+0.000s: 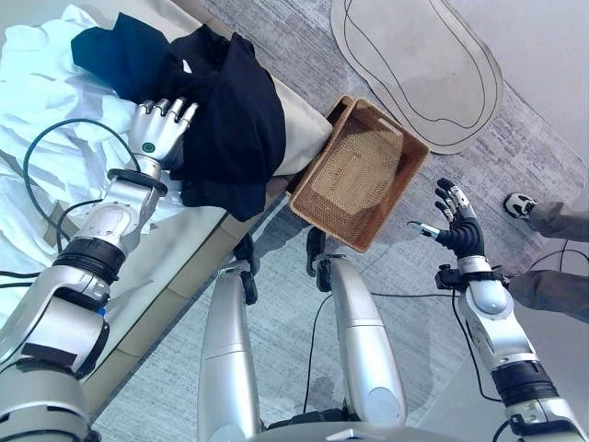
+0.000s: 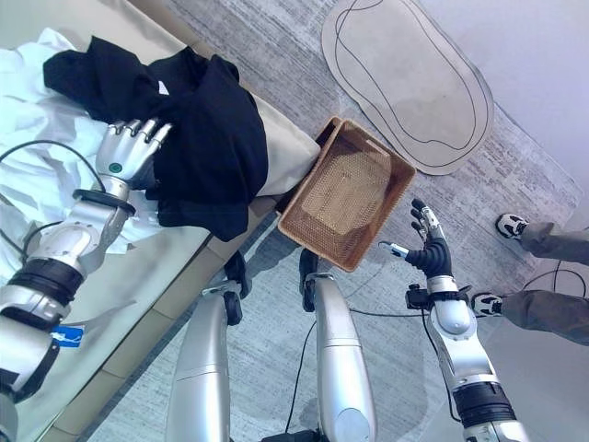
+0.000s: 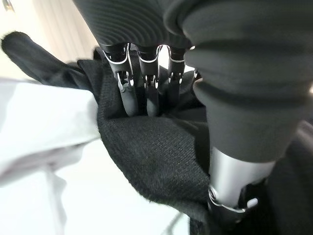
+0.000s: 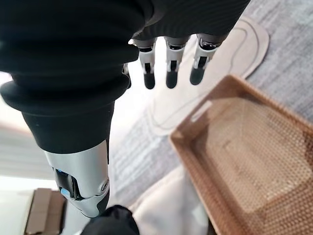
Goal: Pick up clothes into the bucket
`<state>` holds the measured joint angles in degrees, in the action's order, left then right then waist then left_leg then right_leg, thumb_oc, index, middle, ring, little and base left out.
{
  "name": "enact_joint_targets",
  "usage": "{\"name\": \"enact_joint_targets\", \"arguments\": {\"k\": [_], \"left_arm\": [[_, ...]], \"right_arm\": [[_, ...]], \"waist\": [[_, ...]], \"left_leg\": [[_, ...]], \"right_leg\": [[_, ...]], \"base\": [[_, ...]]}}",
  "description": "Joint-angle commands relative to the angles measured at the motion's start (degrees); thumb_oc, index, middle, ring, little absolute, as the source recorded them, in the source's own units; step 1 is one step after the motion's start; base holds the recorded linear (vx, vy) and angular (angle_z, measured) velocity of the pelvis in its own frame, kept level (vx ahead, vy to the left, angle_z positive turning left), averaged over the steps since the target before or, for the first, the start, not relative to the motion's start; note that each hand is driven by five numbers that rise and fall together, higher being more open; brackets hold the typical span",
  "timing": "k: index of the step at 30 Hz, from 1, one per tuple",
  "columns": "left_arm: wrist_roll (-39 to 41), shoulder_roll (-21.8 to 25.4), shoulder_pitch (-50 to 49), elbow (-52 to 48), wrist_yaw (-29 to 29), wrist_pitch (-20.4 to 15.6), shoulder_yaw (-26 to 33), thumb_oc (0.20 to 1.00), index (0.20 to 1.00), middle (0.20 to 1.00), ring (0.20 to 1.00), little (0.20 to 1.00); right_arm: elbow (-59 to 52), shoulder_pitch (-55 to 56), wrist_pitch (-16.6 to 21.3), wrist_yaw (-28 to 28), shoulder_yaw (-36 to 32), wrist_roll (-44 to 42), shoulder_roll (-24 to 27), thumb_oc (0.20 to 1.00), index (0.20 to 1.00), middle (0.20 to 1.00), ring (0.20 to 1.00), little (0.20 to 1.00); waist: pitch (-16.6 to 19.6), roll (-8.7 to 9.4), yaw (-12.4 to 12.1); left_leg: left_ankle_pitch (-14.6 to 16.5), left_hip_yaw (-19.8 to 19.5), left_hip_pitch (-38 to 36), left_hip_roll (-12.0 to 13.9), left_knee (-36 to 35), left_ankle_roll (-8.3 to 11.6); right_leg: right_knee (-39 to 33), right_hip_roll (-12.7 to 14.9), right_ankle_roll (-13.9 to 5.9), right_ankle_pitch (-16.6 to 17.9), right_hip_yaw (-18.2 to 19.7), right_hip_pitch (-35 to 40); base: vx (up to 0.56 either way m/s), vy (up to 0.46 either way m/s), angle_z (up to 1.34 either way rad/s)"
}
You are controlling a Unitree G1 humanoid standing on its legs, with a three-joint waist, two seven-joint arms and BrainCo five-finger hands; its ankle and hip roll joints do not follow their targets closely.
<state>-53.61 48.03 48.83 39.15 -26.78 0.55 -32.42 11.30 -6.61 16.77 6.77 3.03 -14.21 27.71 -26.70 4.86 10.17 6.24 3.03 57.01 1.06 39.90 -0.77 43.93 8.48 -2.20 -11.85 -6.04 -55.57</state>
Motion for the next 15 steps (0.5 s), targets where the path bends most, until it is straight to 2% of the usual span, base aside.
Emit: {"name": "enact_joint_targets", "arguments": {"k": [1,2,3,4,5,6,7,8,9,10,11,12,13,14,15], "left_arm": [[0.96,-2.49,-0.35,0.15,-2.28,-1.69,-1.15,1.000,1.000,1.000,1.000,1.000],[1.32,-2.93,-0.24,0.36,-2.29,-1.79,-1.44,1.000,1.000,1.000,1.000,1.000],[2.06,-3.61,-0.16,0.26,-2.03,-2.35,-1.77,1.000,1.000,1.000,1.000,1.000],[2.10,-3.65,-0.08,0.28,-2.05,-2.37,-1.80,1.000,1.000,1.000,1.000,1.000],[2.57,-4.08,0.07,0.18,-2.10,-2.77,-2.02,1.000,1.000,1.000,1.000,1.000],[3.23,-4.57,0.51,-0.29,-2.32,-3.77,-2.68,1.000,1.000,1.000,1.000,1.000],[3.25,-4.59,0.59,-0.25,-2.37,-3.80,-2.74,1.000,1.000,1.000,1.000,1.000],[3.91,-4.86,0.91,-0.90,-2.23,-4.71,-3.48,1.000,1.000,1.000,1.000,1.000],[3.90,-4.90,0.99,-0.84,-2.29,-4.72,-3.54,1.000,1.000,1.000,1.000,1.000],[3.91,-5.29,1.80,-0.78,-1.92,-4.91,-4.62,1.000,1.000,1.000,1.000,1.000],[3.91,-5.32,1.91,-0.76,-1.93,-4.91,-4.69,1.000,1.000,1.000,1.000,1.000],[3.54,-5.56,2.47,-0.62,-1.52,-5.11,-5.73,1.000,1.000,1.000,1.000,1.000],[3.04,-5.65,3.06,0.15,-1.37,-4.89,-6.56,1.000,1.000,1.000,1.000,1.000],[3.03,-5.67,3.10,0.16,-1.41,-4.88,-6.58,1.000,1.000,1.000,1.000,1.000],[2.08,-5.84,4.34,1.66,-1.04,-4.80,-8.26,1.000,1.000,1.000,1.000,1.000]], "right_arm": [[-2.52,2.41,3.84,0.80,0.14,-1.65,1.19,1.000,1.000,1.000,1.000,1.000],[-2.51,2.29,3.92,0.90,0.23,-1.63,1.19,1.000,1.000,1.000,1.000,1.000],[-2.39,2.18,3.93,0.99,0.38,-1.60,1.14,1.000,1.000,1.000,1.000,1.000],[-2.40,2.19,3.97,1.02,0.32,-1.61,1.15,1.000,1.000,1.000,1.000,1.000],[-2.29,2.09,3.96,1.21,0.37,-1.46,1.18,1.000,1.000,1.000,1.000,1.000],[-2.22,2.05,4.11,1.16,0.61,-1.36,1.25,1.000,1.000,1.000,1.000,1.000],[-2.23,2.05,4.16,1.17,0.55,-1.38,1.23,1.000,1.000,1.000,1.000,1.000],[-1.91,1.96,4.21,1.17,0.69,-1.38,1.32,1.000,1.000,1.000,1.000,1.000],[-1.92,1.96,4.25,1.19,0.64,-1.38,1.31,1.000,1.000,1.000,1.000,1.000],[-1.74,1.80,4.28,1.12,0.87,-1.48,1.42,1.000,1.000,1.000,1.000,1.000],[-1.76,1.80,4.31,1.12,0.80,-1.50,1.41,1.000,1.000,1.000,1.000,1.000],[-1.59,1.87,4.33,0.96,0.93,-1.64,1.53,1.000,1.000,1.000,1.000,1.000],[-1.51,1.87,4.35,0.85,1.09,-1.63,1.60,1.000,1.000,1.000,1.000,1.000],[-1.54,1.88,4.37,0.86,1.04,-1.63,1.59,1.000,1.000,1.000,1.000,1.000],[-1.68,1.73,4.38,0.74,1.34,-1.68,1.79,1.000,1.000,1.000,1.000,1.000]], "waist": [[6.47,-1.48,0.73],[6.15,-1.33,0.85],[6.42,-1.45,0.86],[6.17,-1.35,0.90],[6.16,-1.37,0.95],[6.50,-1.52,1.07],[6.22,-1.37,1.11],[6.64,-1.60,1.20],[6.37,-1.46,1.24],[6.84,-1.70,1.36],[6.54,-1.56,1.38],[6.68,-1.63,1.53],[7.06,-1.77,1.56],[6.76,-1.62,1.60],[7.22,-1.77,1.81]], "left_leg": [[5.32,-4.17,-0.36,2.90,2.15,1.15],[3.79,-3.76,0.44,2.77,2.06,0.81],[5.21,-4.16,0.14,2.88,2.20,1.11],[3.72,-3.78,0.88,2.78,2.15,0.77],[3.70,-3.79,1.12,2.75,2.19,0.74],[5.17,-4.03,0.68,2.83,2.20,1.06],[3.67,-3.65,1.37,2.73,2.13,0.72],[5.14,-3.99,1.00,2.74,2.21,1.03],[3.63,-3.60,1.71,2.64,2.13,0.69],[5.13,-3.99,1.17,2.73,2.06,1.01],[3.61,-3.59,1.85,2.64,1.97,0.66],[3.59,-3.54,1.98,2.60,1.94,0.64],[5.06,-3.92,1.47,2.69,2.01,0.97],[3.56,-3.51,2.14,2.61,1.94,0.62],[5.06,-3.89,1.80,2.73,2.04,0.93]], "right_leg": [[-9.22,4.76,-6.56,7.77,2.46,2.31],[-9.61,5.03,-6.10,9.17,2.15,1.71],[-9.08,4.82,-6.60,7.93,2.49,1.85],[-9.45,5.11,-6.10,9.24,2.16,1.32],[-9.29,5.15,-6.09,9.26,2.12,1.03],[-8.91,4.90,-6.62,7.99,2.59,1.17],[-9.31,5.19,-6.12,9.32,2.26,0.69],[-8.89,4.86,-6.69,7.96,2.65,0.92],[-9.29,5.15,-6.19,9.29,2.33,0.42],[-8.93,4.88,-6.73,8.02,2.74,0.70],[-9.35,5.17,-6.23,9.36,2.41,0.22],[-9.34,5.15,-6.24,9.36,2.40,0.05],[-8.94,4.78,-6.73,8.06,2.78,0.34],[-9.35,5.07,-6.23,9.38,2.45,-0.12],[-8.91,4.67,-6.79,8.17,2.94,-0.12]], "base": [[-0.09,0.020,0.01],[0.07,-0.002,0.00],[-0.08,0.012,0.02],[0.00,0.000,0.00],[0.00,0.000,0.00],[0.00,0.000,0.00],[0.08,-0.002,0.04],[-0.07,0.014,0.02],[0.09,0.002,0.01],[-0.07,0.017,-0.02],[0.00,0.000,0.00],[0.01,0.008,-0.05],[0.01,0.008,-0.04],[0.08,0.000,-0.03],[-0.07,0.016,-0.01]]}}
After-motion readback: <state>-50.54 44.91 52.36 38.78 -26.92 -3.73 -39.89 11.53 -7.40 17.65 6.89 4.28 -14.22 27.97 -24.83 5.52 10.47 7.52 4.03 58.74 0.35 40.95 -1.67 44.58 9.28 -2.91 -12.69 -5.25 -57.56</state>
